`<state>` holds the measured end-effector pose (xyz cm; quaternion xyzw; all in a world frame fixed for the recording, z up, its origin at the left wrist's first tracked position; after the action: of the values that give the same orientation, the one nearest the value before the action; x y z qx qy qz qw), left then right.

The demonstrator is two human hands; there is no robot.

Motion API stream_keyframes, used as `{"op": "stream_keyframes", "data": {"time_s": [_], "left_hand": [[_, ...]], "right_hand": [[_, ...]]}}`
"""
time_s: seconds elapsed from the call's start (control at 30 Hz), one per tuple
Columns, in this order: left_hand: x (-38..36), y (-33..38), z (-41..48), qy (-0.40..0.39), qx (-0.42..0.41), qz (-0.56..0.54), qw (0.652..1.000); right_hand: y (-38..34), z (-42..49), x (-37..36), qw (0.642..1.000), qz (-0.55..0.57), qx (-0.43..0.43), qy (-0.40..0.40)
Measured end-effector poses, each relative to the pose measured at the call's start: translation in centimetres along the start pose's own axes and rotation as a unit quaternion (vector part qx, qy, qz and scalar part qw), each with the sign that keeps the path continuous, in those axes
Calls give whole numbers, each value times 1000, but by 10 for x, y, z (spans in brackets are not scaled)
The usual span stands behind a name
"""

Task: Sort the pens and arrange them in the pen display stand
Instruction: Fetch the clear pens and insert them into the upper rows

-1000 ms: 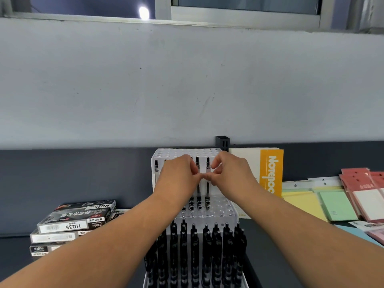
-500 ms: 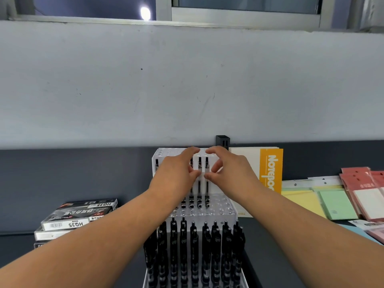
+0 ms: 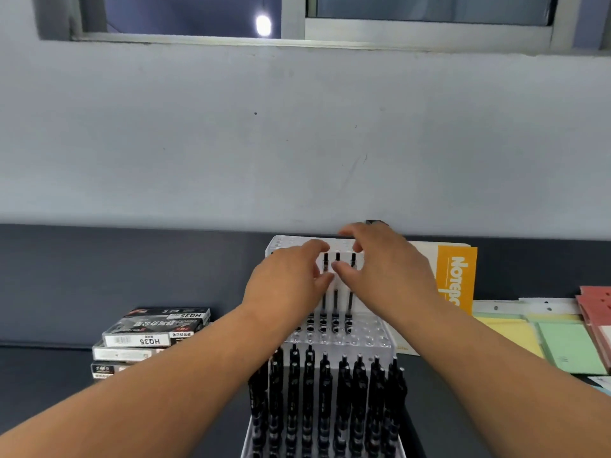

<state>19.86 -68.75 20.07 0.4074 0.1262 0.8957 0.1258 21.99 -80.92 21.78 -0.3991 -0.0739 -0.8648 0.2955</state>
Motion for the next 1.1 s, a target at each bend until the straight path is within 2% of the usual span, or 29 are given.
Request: {"op": "stream_keyframes", "data": {"time_s": [0.13, 0.3, 0.53, 0.83, 1.1], "left_hand": [[38, -35, -17, 58, 3, 130, 990], [74, -113, -53, 15, 101, 262, 960], [167, -229, -132, 10, 212, 289, 934], [313, -406, -255, 2, 286, 307, 908], [389, -533, -329, -9, 341, 317, 885]], "right_hand": [[-48, 5, -3, 997, -16, 72, -22], [-120, 1, -39, 988, -15, 127, -87], [-269, -19, -80, 974, 19, 186, -128], [-523, -60, -140, 951, 125, 240, -152], [-683, -83, -203, 925, 164, 273, -209]]}}
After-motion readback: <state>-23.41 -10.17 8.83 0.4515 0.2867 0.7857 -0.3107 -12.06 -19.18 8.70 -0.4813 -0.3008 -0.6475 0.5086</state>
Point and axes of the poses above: each hand's wrist, its own z-axis towards the middle knuckle, its own x-axis out of the back of the hand, y = z × x, the point moved 9 cm from there along z, towards the middle knuckle, and after that the axes turned 5 degrees about x, right-handed, at the moved point
